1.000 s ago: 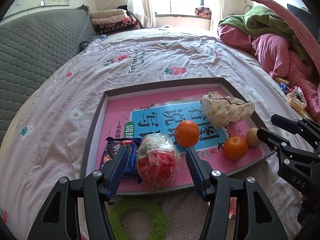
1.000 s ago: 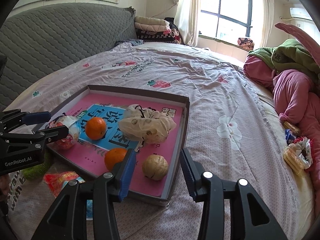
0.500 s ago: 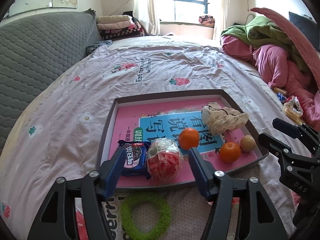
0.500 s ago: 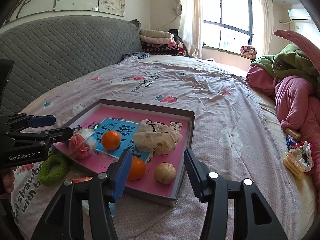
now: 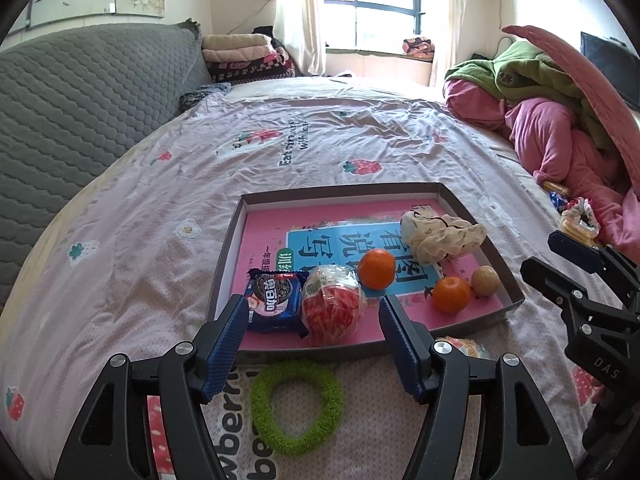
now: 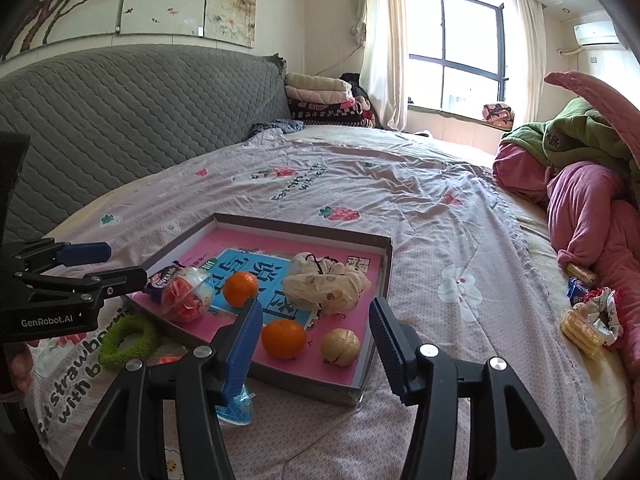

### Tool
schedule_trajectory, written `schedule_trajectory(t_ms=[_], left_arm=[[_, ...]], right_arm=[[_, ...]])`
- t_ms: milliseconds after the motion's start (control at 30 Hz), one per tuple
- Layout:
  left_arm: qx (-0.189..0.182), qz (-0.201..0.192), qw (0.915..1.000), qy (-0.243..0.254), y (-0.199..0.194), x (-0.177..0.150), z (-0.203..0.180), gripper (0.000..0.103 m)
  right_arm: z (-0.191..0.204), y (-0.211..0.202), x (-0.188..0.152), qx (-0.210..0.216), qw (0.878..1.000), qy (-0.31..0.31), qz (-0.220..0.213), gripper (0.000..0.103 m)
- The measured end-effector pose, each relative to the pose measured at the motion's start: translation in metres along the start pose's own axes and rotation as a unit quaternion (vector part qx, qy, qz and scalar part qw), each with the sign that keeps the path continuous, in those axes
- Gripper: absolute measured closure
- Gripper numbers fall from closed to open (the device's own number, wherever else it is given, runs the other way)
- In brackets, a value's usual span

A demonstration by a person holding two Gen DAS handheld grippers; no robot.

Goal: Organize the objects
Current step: 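Withdraw both tools from the tray back over the bed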

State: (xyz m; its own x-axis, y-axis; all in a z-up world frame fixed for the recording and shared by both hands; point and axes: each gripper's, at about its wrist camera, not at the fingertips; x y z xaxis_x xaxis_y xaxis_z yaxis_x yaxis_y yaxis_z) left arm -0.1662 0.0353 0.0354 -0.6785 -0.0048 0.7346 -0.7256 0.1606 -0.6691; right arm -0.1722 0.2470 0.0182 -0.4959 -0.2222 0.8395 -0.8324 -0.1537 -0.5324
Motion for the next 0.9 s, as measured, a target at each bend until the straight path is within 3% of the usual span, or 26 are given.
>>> schedule_trajectory(t_ms=[900], left_arm=[[0.015, -0.003, 0.9999, -0.004, -0.035, -0.028, 0.006, 0.034]], right_arm=[[0.018, -0.037, -0.012, 0.054, 0.998, -0.012, -0.03, 0.041]])
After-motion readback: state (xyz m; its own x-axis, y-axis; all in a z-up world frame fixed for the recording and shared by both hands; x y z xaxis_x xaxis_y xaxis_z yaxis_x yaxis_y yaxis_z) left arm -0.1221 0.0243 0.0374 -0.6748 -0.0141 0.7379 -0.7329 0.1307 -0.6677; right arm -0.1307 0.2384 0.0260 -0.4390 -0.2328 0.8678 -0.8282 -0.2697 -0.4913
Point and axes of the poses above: each gripper's, at about its wrist camera, not at the fingertips, and y roughly the way its jaws point, z to its left, x to its top, and after that the axes turned 11 degrees about -x, right-handed
